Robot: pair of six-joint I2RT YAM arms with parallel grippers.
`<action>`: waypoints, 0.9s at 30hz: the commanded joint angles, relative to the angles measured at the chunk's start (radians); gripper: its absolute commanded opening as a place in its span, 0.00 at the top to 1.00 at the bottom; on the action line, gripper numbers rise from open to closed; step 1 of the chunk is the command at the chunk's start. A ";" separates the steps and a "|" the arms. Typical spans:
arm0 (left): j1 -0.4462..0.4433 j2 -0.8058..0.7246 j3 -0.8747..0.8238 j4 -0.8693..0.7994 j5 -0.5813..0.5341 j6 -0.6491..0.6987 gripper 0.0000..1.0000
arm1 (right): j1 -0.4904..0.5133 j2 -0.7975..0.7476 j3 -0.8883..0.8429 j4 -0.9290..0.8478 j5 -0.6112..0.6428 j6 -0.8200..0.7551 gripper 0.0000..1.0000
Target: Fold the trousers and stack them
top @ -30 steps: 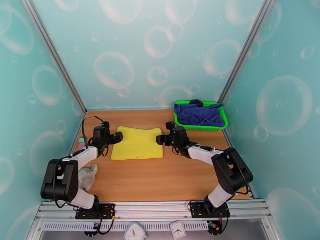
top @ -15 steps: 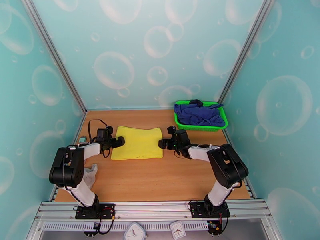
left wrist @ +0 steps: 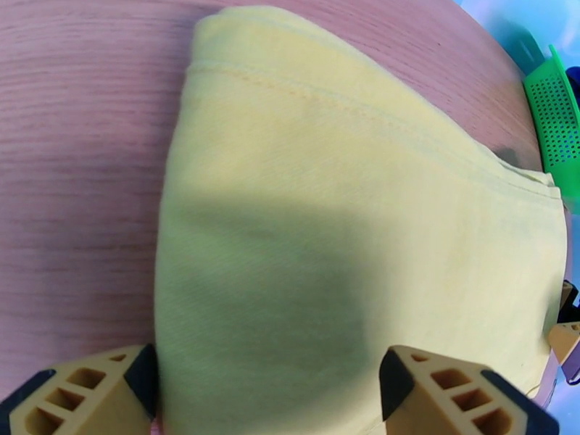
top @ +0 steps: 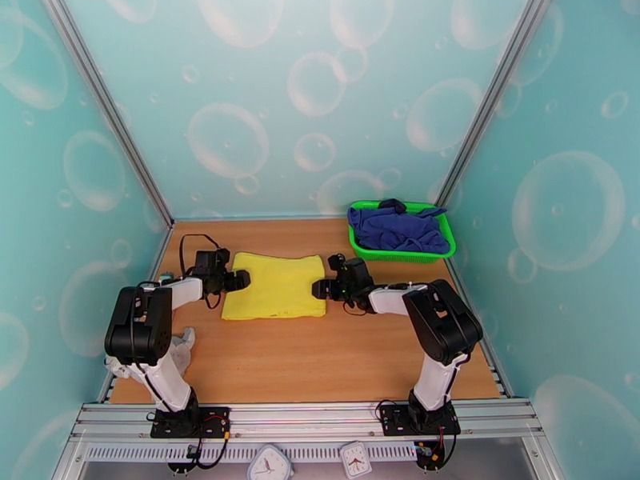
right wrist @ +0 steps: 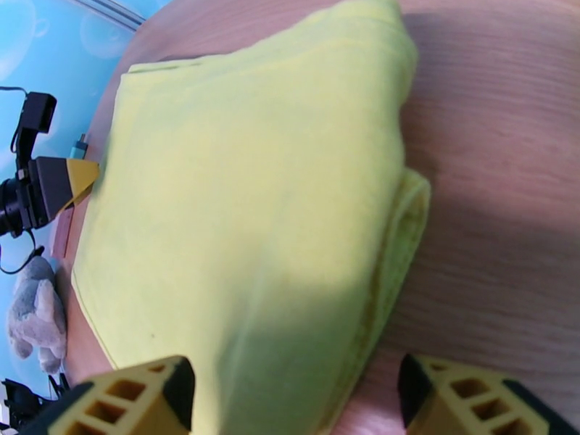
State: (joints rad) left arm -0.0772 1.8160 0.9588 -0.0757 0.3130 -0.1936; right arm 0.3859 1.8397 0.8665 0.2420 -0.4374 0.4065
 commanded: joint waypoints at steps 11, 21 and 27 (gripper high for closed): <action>-0.181 0.142 0.137 -0.132 0.075 0.000 0.49 | 0.037 0.108 0.047 -0.046 -0.017 0.003 0.26; -0.234 0.062 0.270 -0.227 0.021 -0.039 1.00 | 0.014 0.095 0.033 -0.033 -0.016 0.006 0.27; -0.249 0.040 0.434 -0.335 -0.090 -0.083 1.00 | -0.020 0.036 -0.021 0.014 -0.012 0.026 0.22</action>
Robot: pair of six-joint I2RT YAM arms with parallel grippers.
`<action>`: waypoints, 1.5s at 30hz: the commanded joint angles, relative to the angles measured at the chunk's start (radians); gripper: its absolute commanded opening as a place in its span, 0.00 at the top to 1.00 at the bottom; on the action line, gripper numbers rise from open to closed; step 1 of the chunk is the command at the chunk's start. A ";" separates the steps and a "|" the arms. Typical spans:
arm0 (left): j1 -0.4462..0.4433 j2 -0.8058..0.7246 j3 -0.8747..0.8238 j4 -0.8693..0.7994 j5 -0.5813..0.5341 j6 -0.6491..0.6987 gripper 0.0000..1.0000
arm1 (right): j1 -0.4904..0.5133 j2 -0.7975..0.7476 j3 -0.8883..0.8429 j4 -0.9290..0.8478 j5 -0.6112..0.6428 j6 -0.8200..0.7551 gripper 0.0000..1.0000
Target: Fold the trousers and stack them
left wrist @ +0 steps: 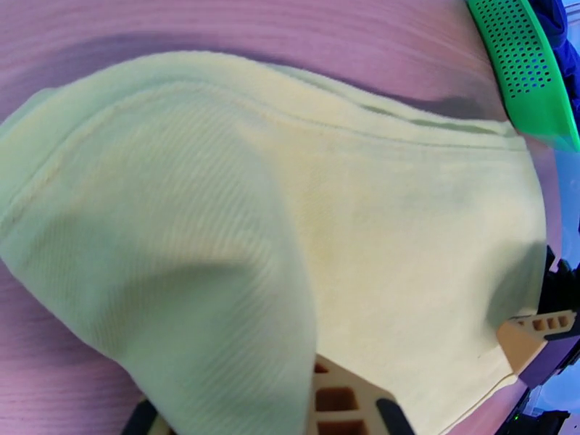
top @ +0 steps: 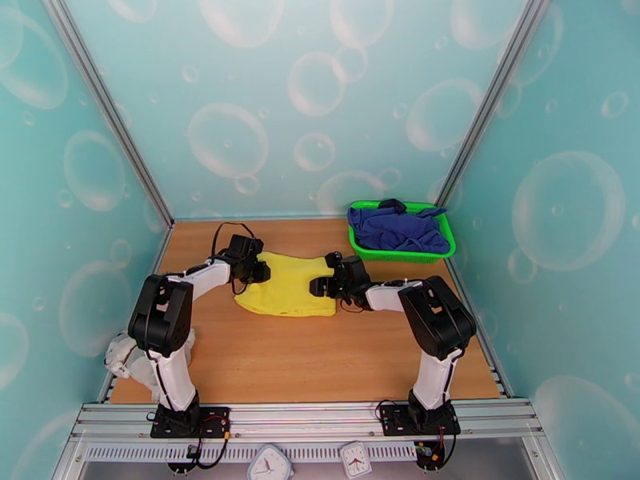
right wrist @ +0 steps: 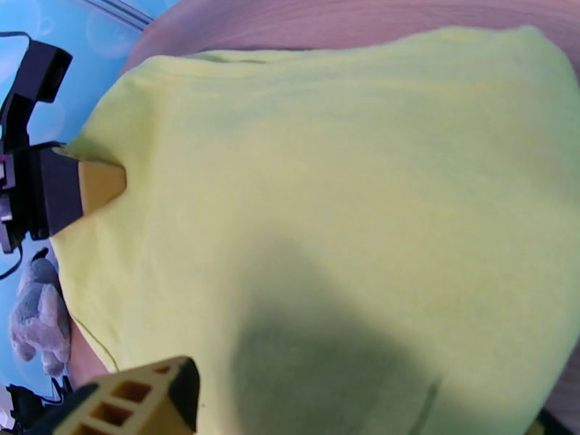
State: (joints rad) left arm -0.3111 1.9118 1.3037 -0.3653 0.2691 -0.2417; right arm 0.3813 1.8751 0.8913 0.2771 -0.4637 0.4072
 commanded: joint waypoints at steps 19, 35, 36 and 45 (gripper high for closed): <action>0.077 0.311 0.843 -0.380 -0.428 0.048 1.00 | -0.047 -0.094 -0.126 0.078 -0.009 0.048 0.01; 0.302 0.495 0.949 -0.390 -0.551 0.256 1.00 | -0.043 -0.102 -0.128 0.100 -0.039 0.021 0.01; 0.314 0.503 0.943 -0.377 -0.555 0.264 1.00 | -0.043 -0.101 -0.127 0.098 -0.039 0.018 0.01; 0.392 0.568 0.935 -0.310 -0.587 0.299 1.00 | -0.043 -0.081 -0.117 0.086 -0.035 0.005 0.01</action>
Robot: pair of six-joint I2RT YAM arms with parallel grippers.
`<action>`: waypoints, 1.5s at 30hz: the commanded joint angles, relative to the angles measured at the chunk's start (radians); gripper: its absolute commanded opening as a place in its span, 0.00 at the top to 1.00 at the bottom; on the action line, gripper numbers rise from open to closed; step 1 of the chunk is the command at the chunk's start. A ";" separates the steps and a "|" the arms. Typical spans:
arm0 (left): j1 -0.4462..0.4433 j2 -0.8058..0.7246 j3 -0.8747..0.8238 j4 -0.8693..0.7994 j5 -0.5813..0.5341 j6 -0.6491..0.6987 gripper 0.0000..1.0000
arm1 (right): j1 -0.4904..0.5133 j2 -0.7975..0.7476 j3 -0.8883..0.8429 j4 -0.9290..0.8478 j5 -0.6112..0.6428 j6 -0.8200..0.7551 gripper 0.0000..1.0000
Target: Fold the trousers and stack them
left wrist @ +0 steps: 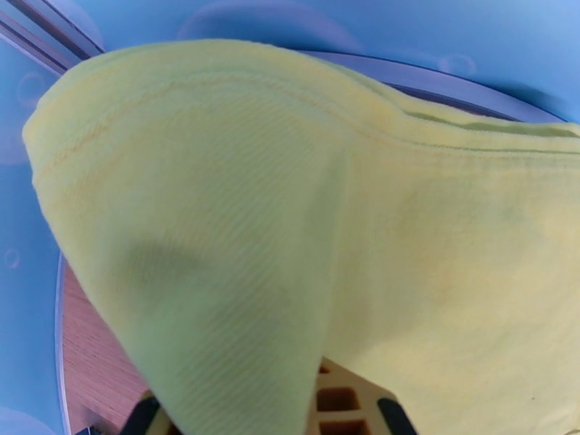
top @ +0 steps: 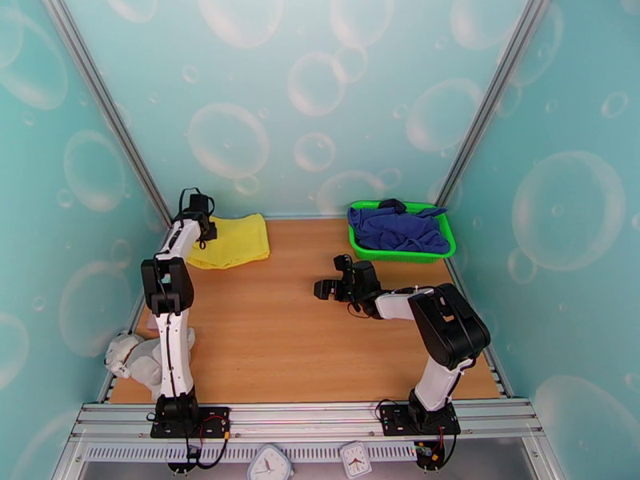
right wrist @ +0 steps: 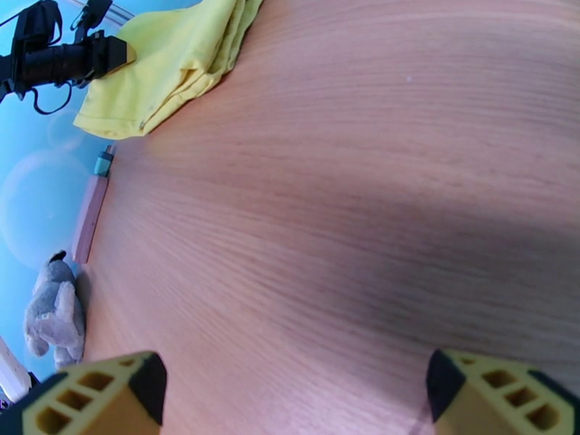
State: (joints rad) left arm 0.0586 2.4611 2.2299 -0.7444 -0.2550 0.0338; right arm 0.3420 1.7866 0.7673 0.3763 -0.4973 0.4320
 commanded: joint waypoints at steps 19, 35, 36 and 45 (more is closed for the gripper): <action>0.019 -0.317 -0.520 0.557 0.367 -0.134 0.01 | 0.027 0.055 0.043 -0.036 -0.009 -0.034 0.01; -0.073 -1.021 -1.439 1.078 0.321 -0.382 0.01 | -0.044 -0.234 -0.157 0.120 0.160 -0.019 0.01; -0.082 -1.071 -1.498 1.086 0.269 -0.376 0.01 | -0.061 -0.272 -0.193 0.156 0.192 -0.007 0.01; -0.119 -1.321 -1.853 1.283 -0.027 -0.253 0.01 | -0.147 -0.784 -0.577 0.428 0.709 -0.105 0.01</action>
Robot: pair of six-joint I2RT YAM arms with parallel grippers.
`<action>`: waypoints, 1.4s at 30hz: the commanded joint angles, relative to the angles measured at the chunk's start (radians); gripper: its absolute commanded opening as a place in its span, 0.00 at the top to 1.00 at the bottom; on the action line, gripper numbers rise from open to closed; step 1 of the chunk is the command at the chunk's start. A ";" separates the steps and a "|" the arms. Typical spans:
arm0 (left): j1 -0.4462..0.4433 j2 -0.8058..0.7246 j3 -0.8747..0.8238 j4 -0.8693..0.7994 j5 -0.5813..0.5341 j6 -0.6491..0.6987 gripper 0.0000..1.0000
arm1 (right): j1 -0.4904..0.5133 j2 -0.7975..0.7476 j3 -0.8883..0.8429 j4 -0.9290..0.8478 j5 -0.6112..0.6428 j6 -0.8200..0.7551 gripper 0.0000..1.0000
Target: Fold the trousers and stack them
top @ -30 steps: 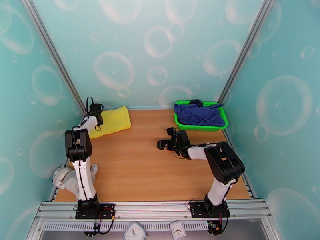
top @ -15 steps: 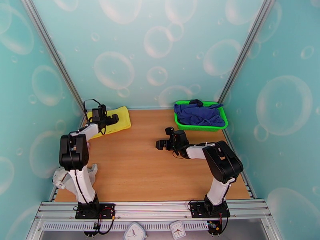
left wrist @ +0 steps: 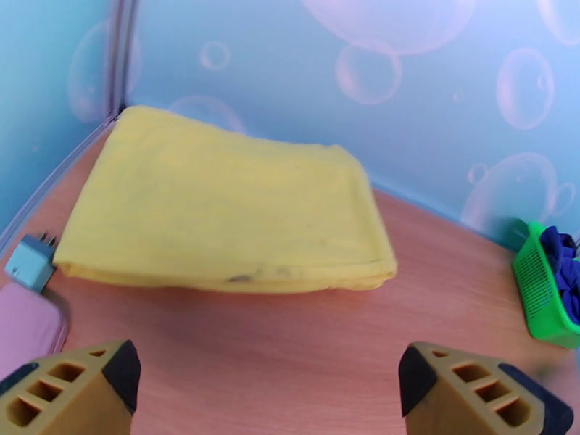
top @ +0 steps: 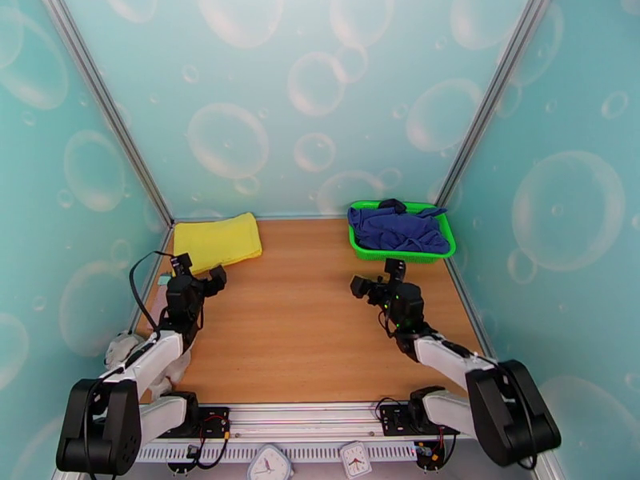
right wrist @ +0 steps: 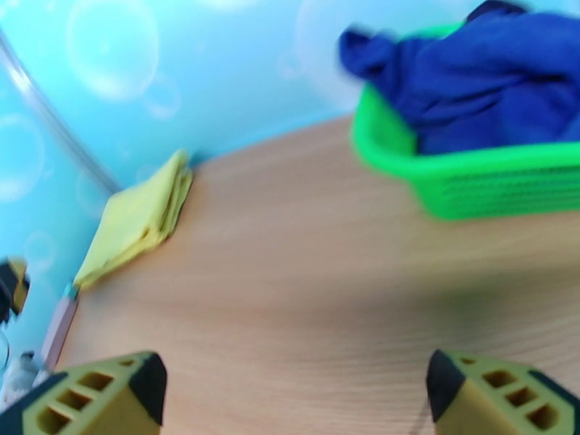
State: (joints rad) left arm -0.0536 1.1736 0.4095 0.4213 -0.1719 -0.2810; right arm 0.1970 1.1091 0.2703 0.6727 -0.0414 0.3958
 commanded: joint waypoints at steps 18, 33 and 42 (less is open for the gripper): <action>0.023 0.378 -0.198 0.885 -0.007 0.261 0.01 | -0.151 0.046 -0.217 0.450 0.262 -0.379 0.01; 0.031 0.380 -0.171 0.834 -0.035 0.240 0.01 | -0.299 0.176 -0.169 0.532 -0.091 -0.361 0.01; 0.029 0.379 -0.171 0.833 -0.037 0.239 0.00 | -0.266 -0.002 -0.359 0.672 0.121 -0.404 0.01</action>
State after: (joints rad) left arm -0.0311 1.5467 0.2230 1.2751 -0.2096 -0.0303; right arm -0.0788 1.1873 0.0074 1.3094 -0.0048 0.0315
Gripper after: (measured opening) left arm 0.995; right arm 0.994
